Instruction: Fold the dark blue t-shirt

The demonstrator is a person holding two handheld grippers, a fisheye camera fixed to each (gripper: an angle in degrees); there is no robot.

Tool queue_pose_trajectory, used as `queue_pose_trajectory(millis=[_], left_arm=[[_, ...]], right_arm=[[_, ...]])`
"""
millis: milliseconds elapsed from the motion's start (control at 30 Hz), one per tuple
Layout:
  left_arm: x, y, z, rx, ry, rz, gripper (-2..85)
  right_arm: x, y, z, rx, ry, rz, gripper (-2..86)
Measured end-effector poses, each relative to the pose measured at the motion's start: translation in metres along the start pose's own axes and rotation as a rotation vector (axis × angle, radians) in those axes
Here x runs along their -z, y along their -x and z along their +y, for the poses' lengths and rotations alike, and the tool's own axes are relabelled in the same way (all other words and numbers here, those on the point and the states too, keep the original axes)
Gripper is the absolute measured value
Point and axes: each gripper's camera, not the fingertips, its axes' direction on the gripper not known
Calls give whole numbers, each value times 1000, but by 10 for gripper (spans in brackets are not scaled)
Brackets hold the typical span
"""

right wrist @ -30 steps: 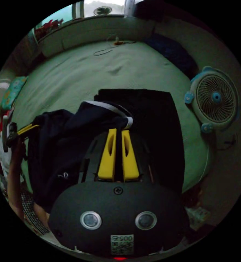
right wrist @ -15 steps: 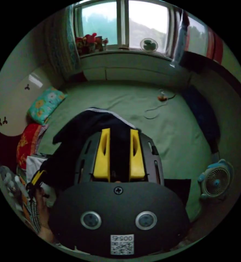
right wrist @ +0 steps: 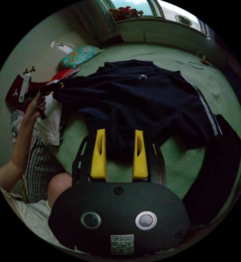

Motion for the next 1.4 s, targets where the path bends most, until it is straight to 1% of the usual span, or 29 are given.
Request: queue_pose_trajectory(millis=[67, 100, 133, 167, 233, 300, 333, 400, 500, 600, 700, 767, 867, 933, 1067, 1200, 1233, 1333, 1400], left_arm=[[2, 4, 1, 5, 12, 8, 50], [3, 6, 1, 9, 16, 13, 50], [4, 8, 2, 12, 24, 22, 50], [7, 9, 3, 13, 30, 21, 50], [15, 9, 6, 5, 33, 17, 50], [26, 7, 13, -14, 29, 18, 50], [34, 4, 20, -33, 35, 16, 50], [48, -2, 37, -57, 42, 27, 49], [69, -15, 82, -95, 70, 80, 44], [77, -19, 141, -75, 98, 156, 48], [58, -16, 194, -46, 167, 197, 61], [39, -6, 227, 20, 221, 241, 68], [45, 5, 254, 49, 206, 260, 69], [56, 5, 261, 14, 196, 217, 73], [73, -9, 239, -95, 144, 118, 92], [59, -39, 190, -200, 105, 77, 118], [48, -49, 170, -225, 95, 80, 125], [5, -72, 114, -282, 150, 198, 138], [-24, -81, 81, -270, 157, 221, 144]], right_arm=[[-15, 9, -4, -1, 24, -24, 118], [-29, 16, -8, 13, 70, -5, 100], [-36, 19, -10, 19, 90, 28, 68], [-48, 24, -11, 23, 134, 107, 3], [-44, 28, -10, 36, 138, 111, -9], [-4, 30, 4, 78, 48, 15, -13], [8, 30, 10, 91, 35, 8, -13], [56, 31, 35, 153, -3, 46, -14], [105, 26, 73, 188, -20, 85, -13], [131, 20, 114, 194, -39, 79, -12], [116, 10, 154, 141, -21, 72, -2], [92, 5, 176, 86, 14, 76, 22], [65, -1, 213, -9, 70, 102, 38], [64, -1, 232, -12, 78, 64, 50], [90, 0, 242, -31, 19, 116, 94], [116, 12, 200, 24, -85, 190, 115], [117, 13, 191, 32, -96, 204, 117], [112, 5, 136, 35, -125, 213, 128], [94, -12, 84, 6, -103, 228, 133]])
